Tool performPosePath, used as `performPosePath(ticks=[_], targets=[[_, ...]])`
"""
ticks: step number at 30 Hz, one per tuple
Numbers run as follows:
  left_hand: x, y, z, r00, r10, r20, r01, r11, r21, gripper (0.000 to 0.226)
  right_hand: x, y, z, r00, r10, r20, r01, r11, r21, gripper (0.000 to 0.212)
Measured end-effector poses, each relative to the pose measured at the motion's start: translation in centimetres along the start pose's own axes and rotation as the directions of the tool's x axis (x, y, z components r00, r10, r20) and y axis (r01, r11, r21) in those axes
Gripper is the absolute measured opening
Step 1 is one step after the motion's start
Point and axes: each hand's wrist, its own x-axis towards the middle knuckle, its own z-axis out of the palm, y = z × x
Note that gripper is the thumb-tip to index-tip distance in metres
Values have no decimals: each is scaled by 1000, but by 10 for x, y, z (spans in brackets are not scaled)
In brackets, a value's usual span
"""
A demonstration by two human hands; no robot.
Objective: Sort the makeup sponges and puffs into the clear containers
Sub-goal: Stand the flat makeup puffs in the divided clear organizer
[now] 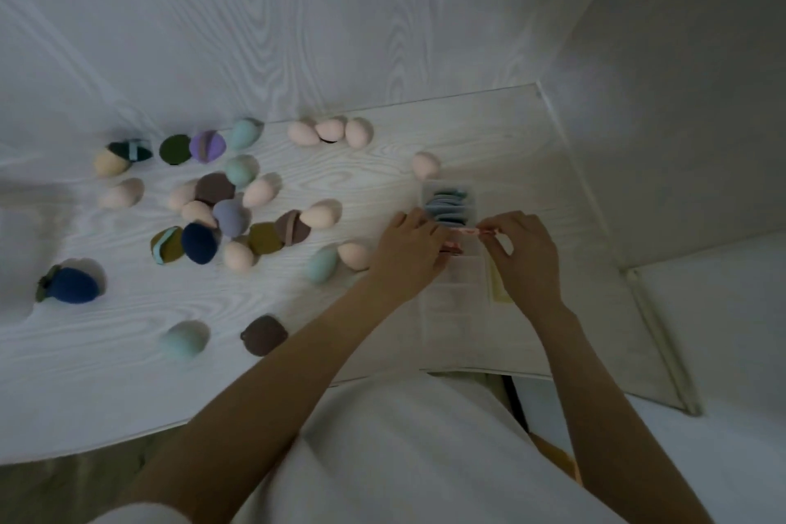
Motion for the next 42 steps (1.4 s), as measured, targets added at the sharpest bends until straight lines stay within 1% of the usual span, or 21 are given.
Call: performPosePath(ticks=[4, 8, 10, 12, 14, 15, 17, 18, 19, 21, 23, 25, 28, 30, 32, 33, 36, 39, 42], targets=[[2, -2, 1, 1000, 1, 9, -1, 1000, 19, 22, 6, 5, 4, 1000, -1, 21, 1, 1000, 26, 9], [0, -2, 8, 1000, 6, 21, -7, 999, 35, 16, 3, 13, 2, 996, 82, 16, -83, 994, 74, 10], [-2, 0, 13, 999, -7, 38, 5, 998, 61, 22, 3, 12, 5, 997, 80, 20, -81, 994, 80, 8], [-4, 1, 17, 1000, -9, 27, 8, 999, 51, 25, 5, 9, 8, 997, 66, 29, -68, 994, 81, 8], [-6, -1, 18, 1000, 8, -7, -8, 1000, 30, 22, 7, 7, 11, 999, 33, 39, -35, 998, 53, 8], [-6, -2, 18, 1000, 13, -21, -13, 1000, 23, 25, 8, 6, 13, 999, 5, 43, -6, 1000, 8, 7], [-6, -3, 18, 1000, 17, -23, -17, 1000, 8, 32, 8, 3, 23, 996, -77, 53, 84, 984, -160, 4], [-6, -4, 18, 999, 23, -23, -23, 1000, 0, 33, 9, 1, 29, 992, -111, 62, 123, 962, -244, 8], [-6, -4, 18, 999, 27, -22, -28, 1000, -4, 33, 10, -2, 33, 988, -130, 80, 148, 941, -304, 12], [-7, -6, 19, 999, 33, -16, -33, 999, 0, 34, 11, -8, 35, 984, -155, 88, 176, 915, -363, 13], [-7, -8, 21, 999, 37, -5, -37, 999, 8, 34, 12, -9, 33, 976, -196, 90, 216, 901, -377, 9], [-8, -9, 21, 999, 42, 2, -42, 999, 1, 33, 12, -9, 31, 963, -231, 139, 267, 890, -370, 11], [-8, -11, 23, 999, 46, 21, -46, 999, -5, 32, 11, -10, 36, 940, -195, 282, 280, 910, -306, 16], [-8, -11, 22, 998, 37, 55, -36, 999, -11, 32, 12, -9, 40, 933, -180, 311, 267, 926, -265, 15], [-8, -10, 20, 997, 23, 80, -22, 1000, -23, 33, 14, -8, 40, 933, -204, 296, 278, 931, -236, 8], [-7, -10, 19, 996, 17, 85, -15, 1000, -24, 32, 15, -7, 39, 931, -226, 286, 296, 926, -234, 8], [-8, -11, 17, 999, 21, 40, -20, 1000, -2, 19, 13, -6, 33, 929, -277, 244, 344, 890, -300, 10], [-10, -11, 15, 999, -14, 28, 14, 1000, 12, 23, 6, -6, 29, 953, -244, 182, 299, 865, -404, 23], [-12, -12, 17, 1000, -28, 13, 28, 1000, 7, 23, 1, -4, 32, 962, -223, 159, 271, 865, -423, 26]])
